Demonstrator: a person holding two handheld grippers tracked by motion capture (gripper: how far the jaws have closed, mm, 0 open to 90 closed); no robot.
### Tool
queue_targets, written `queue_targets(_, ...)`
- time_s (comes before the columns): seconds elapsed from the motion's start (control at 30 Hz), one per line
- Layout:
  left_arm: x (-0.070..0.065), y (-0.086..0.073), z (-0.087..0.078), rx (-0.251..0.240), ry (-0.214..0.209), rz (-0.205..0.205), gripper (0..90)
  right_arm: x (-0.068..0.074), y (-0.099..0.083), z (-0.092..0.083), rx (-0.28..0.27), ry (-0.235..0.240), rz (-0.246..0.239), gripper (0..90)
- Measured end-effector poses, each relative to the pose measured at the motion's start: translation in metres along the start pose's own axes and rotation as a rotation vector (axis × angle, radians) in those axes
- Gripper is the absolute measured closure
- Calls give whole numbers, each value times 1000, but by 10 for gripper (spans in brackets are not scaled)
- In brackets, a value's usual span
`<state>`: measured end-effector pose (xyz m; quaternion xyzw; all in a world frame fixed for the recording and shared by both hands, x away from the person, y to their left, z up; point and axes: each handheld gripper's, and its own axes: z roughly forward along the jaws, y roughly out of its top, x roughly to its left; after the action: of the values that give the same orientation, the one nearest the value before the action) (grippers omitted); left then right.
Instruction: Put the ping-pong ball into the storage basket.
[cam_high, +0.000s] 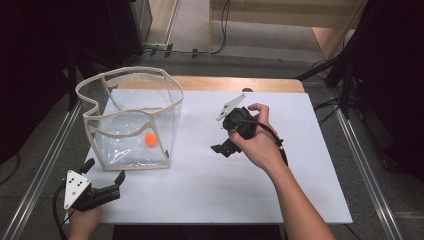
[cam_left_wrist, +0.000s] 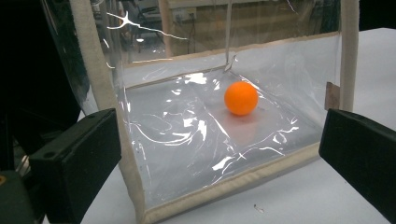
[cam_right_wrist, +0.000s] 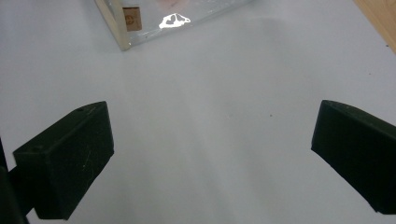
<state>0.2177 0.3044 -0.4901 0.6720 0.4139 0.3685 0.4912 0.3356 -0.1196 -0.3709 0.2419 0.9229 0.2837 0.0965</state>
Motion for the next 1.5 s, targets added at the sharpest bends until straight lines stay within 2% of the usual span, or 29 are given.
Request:
queue_targets(0.93,0,0,0,1,4,0,0,-2,-68,-10,-126,-73,74,0)
queue_targets(1.5,-1,0,0,2,7,3,0,-3,-110,-16,-205,-95,133,0)
